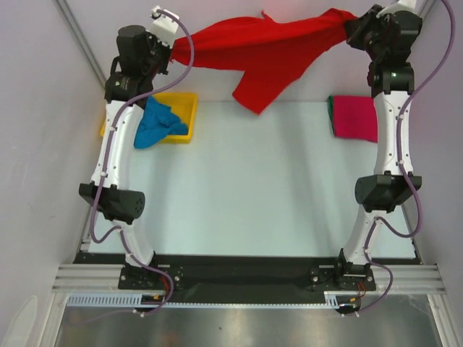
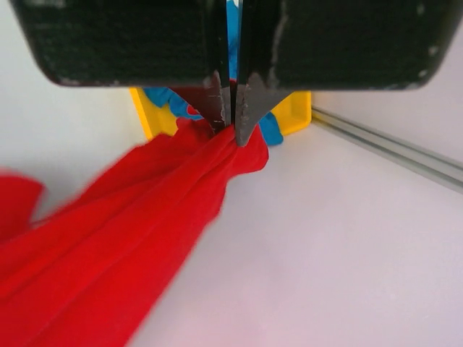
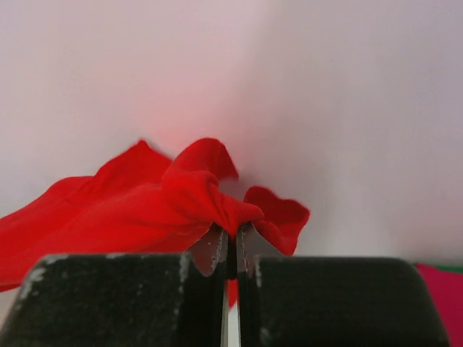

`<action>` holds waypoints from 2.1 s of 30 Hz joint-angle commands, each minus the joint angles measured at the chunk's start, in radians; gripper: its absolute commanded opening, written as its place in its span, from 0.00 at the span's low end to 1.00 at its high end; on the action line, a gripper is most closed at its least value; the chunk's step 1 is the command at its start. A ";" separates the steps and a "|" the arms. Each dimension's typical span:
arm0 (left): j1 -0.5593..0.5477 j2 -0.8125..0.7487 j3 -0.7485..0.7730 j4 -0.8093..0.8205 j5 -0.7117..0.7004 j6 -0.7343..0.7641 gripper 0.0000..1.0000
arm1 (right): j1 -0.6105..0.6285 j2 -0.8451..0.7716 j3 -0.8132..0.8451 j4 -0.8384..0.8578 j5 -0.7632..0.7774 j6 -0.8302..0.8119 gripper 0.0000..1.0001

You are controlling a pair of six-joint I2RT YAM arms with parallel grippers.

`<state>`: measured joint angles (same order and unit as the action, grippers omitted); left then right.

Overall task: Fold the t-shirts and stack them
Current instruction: Flatten the tshirt out

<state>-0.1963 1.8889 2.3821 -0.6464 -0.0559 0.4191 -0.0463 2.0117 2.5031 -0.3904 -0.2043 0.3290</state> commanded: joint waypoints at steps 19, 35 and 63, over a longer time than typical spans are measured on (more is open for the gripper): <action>-0.272 -0.438 -1.476 0.036 0.211 0.412 0.36 | 0.141 -0.807 -1.776 0.024 0.203 0.168 0.12; -0.233 -0.525 -1.458 -0.054 0.179 0.236 0.65 | 0.103 -0.747 -1.563 -0.090 0.152 0.012 0.60; -0.111 -0.520 -1.470 0.159 0.024 0.164 0.00 | 0.129 -0.476 -1.190 -0.291 0.255 -0.097 0.00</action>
<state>-0.3748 1.4590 0.7788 -0.4683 -0.0772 0.6434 0.1101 1.6756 1.2186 -0.6384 0.0227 0.2497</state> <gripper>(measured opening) 0.010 0.020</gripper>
